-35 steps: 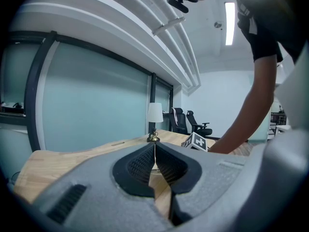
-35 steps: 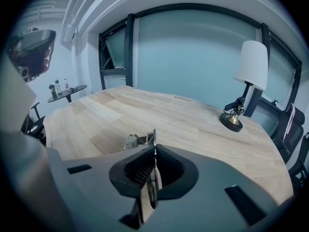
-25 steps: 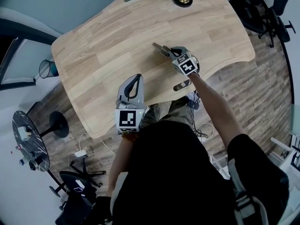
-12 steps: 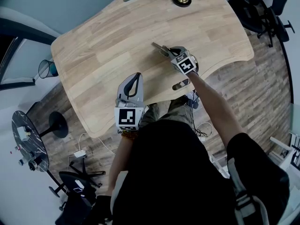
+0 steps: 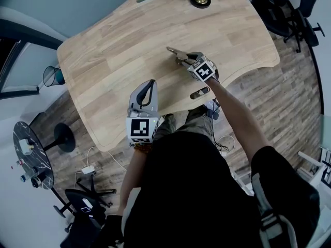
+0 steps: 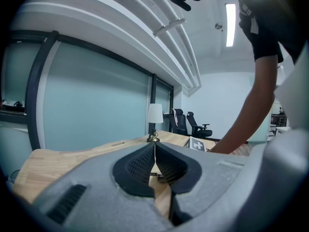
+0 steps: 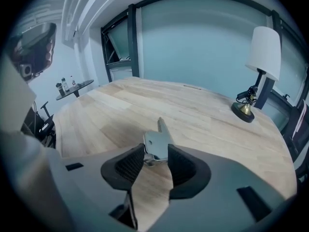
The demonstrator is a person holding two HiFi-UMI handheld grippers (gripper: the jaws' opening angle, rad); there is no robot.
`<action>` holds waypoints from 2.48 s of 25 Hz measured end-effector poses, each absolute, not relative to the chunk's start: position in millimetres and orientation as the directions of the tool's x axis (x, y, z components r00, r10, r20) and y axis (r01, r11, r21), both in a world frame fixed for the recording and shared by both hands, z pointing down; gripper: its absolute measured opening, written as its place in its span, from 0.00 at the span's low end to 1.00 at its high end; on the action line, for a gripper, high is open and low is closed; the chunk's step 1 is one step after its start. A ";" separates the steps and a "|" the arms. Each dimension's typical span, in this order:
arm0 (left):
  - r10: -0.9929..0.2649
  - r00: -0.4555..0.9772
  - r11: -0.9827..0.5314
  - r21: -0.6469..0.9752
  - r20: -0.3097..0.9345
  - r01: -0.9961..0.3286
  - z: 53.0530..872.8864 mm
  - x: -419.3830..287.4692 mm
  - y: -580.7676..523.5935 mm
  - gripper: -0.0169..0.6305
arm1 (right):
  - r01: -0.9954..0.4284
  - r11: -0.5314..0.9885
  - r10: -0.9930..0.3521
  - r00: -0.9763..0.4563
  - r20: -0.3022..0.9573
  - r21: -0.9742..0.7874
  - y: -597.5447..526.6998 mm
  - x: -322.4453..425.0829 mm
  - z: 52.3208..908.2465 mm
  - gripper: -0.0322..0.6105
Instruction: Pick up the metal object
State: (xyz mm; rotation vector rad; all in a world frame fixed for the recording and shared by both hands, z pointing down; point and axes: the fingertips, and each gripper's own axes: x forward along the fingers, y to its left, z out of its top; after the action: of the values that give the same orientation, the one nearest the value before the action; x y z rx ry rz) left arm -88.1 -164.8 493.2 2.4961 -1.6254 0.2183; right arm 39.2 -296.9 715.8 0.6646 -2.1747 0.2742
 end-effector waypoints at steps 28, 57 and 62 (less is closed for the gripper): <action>-0.891 0.444 -0.447 -0.005 0.097 -0.895 445.8 -87.3 -206.6 0.06 | -0.522 0.843 -0.501 -0.675 0.542 0.129 -311.6 19.9 577.2 0.28; -0.892 0.430 -0.420 -0.101 -0.138 -0.902 329.3 -86.6 -246.3 0.06 | -0.705 0.702 -0.709 -0.706 -0.004 0.103 -299.4 11.9 355.1 0.12; -0.887 0.434 -0.423 -0.101 -0.158 -0.900 320.3 -82.9 -241.8 0.06 | -0.729 0.678 -0.726 -0.684 -0.068 0.093 -281.0 17.4 335.6 0.12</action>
State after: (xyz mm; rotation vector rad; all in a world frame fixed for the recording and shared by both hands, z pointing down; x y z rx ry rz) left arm -82.9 -241.8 320.3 2.8011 -1.7627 -0.1333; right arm 17.4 -281.0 335.6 1.2577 -2.9011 -0.1781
